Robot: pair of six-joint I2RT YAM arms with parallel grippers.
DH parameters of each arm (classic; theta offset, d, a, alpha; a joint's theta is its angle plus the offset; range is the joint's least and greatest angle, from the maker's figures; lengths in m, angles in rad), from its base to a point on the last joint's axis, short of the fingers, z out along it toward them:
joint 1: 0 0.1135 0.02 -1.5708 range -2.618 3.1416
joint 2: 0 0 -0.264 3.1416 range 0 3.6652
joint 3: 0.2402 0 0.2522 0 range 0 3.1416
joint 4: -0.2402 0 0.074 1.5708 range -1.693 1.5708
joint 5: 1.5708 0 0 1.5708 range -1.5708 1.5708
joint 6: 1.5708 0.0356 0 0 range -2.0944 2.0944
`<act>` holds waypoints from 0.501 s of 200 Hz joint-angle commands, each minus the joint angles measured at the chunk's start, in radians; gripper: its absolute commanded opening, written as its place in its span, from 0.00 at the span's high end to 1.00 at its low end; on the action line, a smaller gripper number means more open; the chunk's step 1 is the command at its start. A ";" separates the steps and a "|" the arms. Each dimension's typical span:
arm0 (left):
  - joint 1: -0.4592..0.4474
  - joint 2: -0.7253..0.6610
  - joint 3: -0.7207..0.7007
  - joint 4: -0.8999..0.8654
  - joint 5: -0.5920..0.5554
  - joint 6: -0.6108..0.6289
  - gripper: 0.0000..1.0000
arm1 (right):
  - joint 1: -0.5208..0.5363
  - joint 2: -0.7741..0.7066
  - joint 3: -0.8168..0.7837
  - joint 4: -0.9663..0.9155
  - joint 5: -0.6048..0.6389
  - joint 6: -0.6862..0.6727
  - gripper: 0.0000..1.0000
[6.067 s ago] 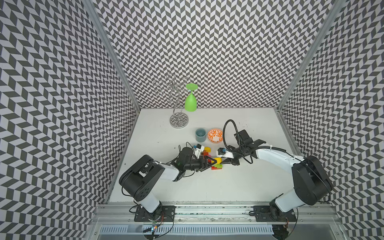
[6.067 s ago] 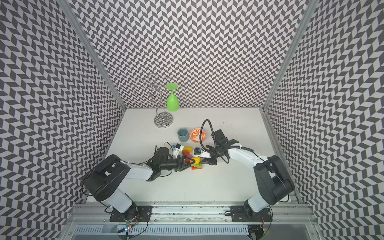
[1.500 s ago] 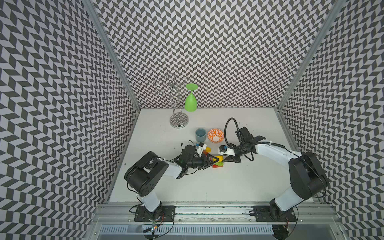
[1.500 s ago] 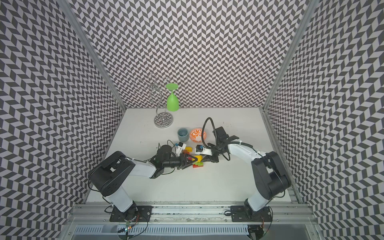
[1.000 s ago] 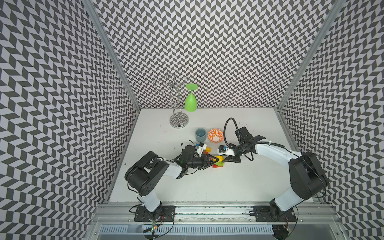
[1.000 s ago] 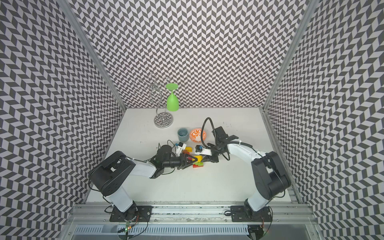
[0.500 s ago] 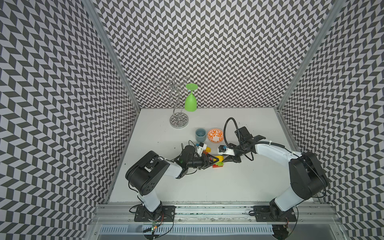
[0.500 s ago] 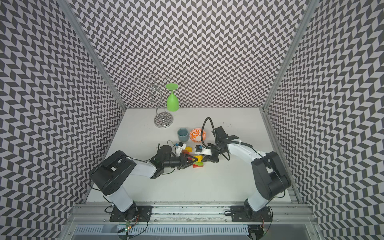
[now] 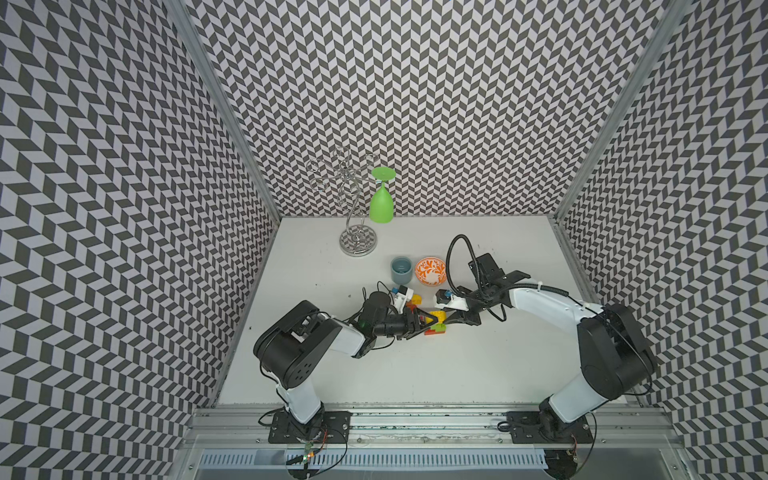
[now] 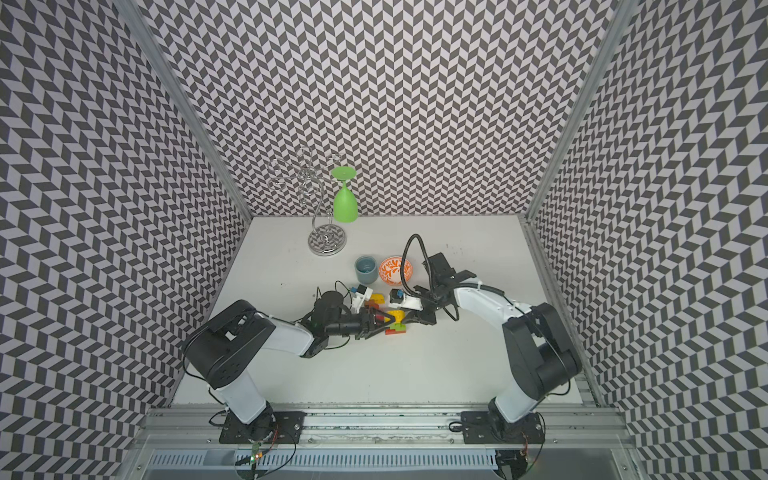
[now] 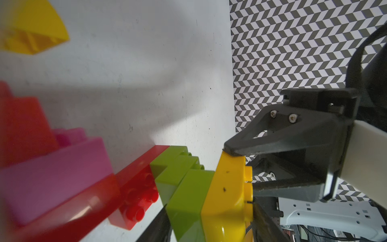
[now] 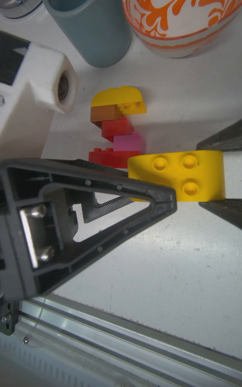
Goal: Assemble the letter s with lego
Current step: Assemble the lego brick with the lego brick.
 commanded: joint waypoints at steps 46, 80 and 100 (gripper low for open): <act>-0.009 -0.019 -0.001 -0.082 -0.012 0.040 0.35 | 0.008 -0.028 -0.010 0.066 0.028 0.034 0.53; -0.008 -0.035 0.001 -0.102 -0.019 0.046 0.29 | 0.010 -0.050 -0.027 0.080 0.039 0.050 0.42; -0.007 -0.053 0.004 -0.131 -0.027 0.060 0.25 | 0.008 -0.065 -0.041 0.087 0.040 0.060 0.30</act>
